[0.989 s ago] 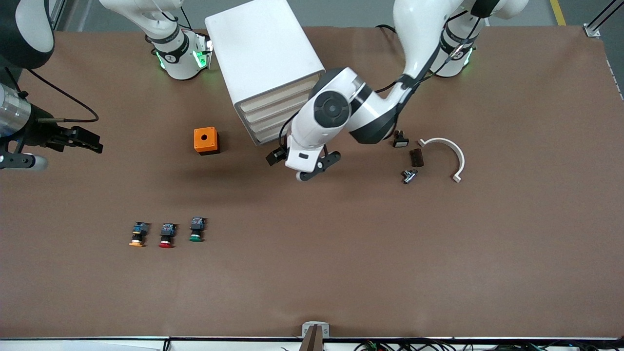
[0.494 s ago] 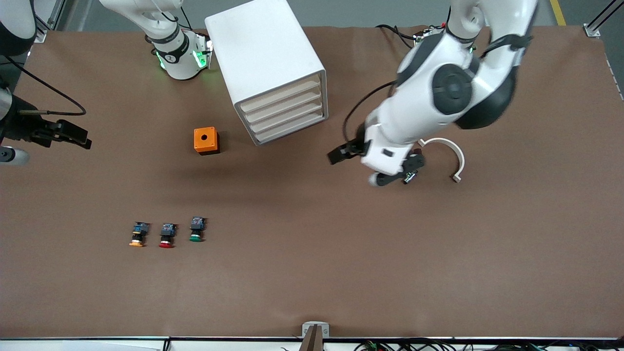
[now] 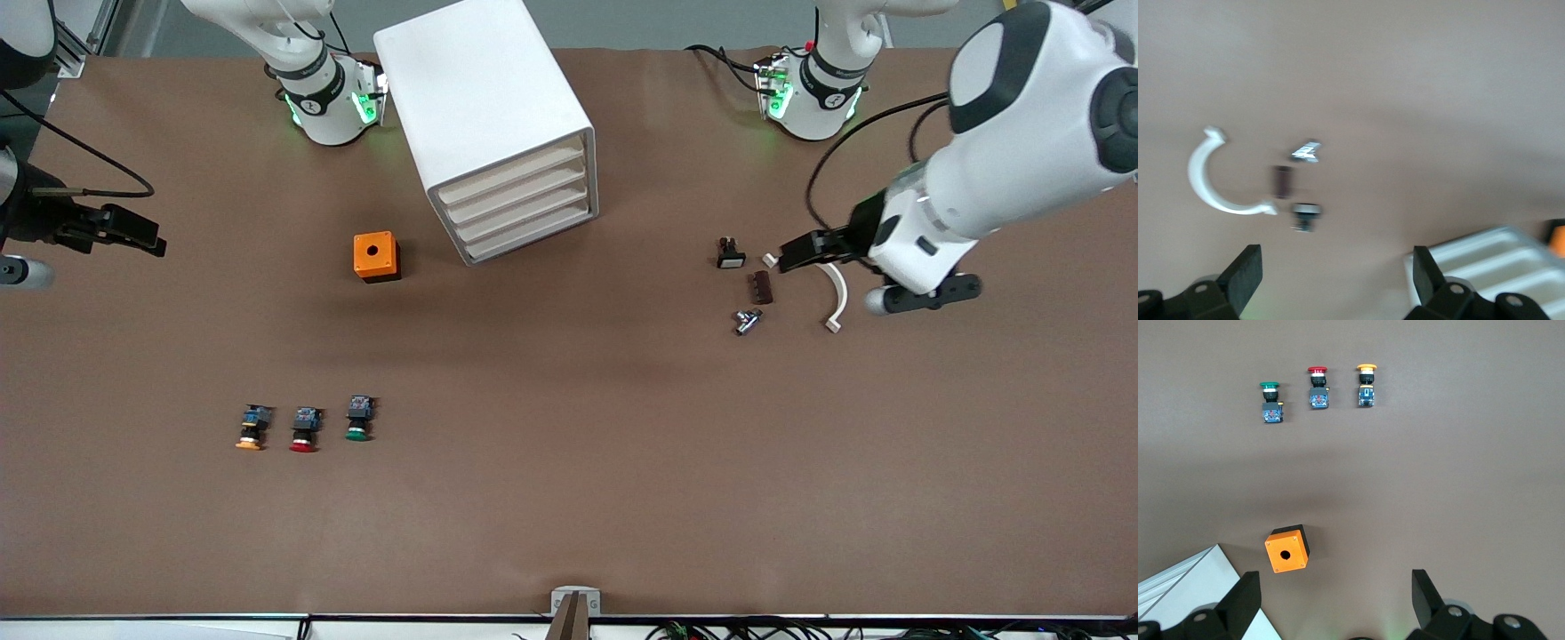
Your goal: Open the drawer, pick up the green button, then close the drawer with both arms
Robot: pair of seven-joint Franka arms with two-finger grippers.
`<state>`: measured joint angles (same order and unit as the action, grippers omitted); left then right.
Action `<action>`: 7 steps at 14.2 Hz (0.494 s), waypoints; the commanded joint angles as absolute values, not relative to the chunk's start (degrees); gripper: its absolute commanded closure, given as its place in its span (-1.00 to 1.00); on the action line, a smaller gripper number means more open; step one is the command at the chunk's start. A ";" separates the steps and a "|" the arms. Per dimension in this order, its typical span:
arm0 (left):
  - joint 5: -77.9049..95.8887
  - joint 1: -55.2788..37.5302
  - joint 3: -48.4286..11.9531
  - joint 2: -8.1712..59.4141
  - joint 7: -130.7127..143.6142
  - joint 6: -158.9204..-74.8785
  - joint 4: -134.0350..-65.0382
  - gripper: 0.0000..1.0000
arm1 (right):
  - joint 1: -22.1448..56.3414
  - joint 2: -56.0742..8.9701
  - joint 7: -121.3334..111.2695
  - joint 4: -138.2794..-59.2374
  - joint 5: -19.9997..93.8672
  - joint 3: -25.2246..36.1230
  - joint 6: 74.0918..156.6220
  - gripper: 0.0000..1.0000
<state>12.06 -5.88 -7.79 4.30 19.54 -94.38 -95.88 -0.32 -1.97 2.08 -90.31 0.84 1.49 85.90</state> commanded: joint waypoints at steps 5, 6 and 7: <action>5.47 1.76 -8.17 -0.18 8.26 -94.65 -98.18 -0.99 | -2.29 -0.44 2.29 -91.67 0.97 0.70 85.52 -1.00; 3.80 1.84 -8.00 0.09 8.26 -95.01 -97.30 -0.99 | -2.29 -0.35 2.29 -91.67 1.05 0.70 85.52 -1.00; 3.00 1.93 -7.91 0.26 7.91 -95.01 -96.51 -0.99 | -2.29 -0.26 2.29 -91.67 0.97 0.70 85.34 -1.00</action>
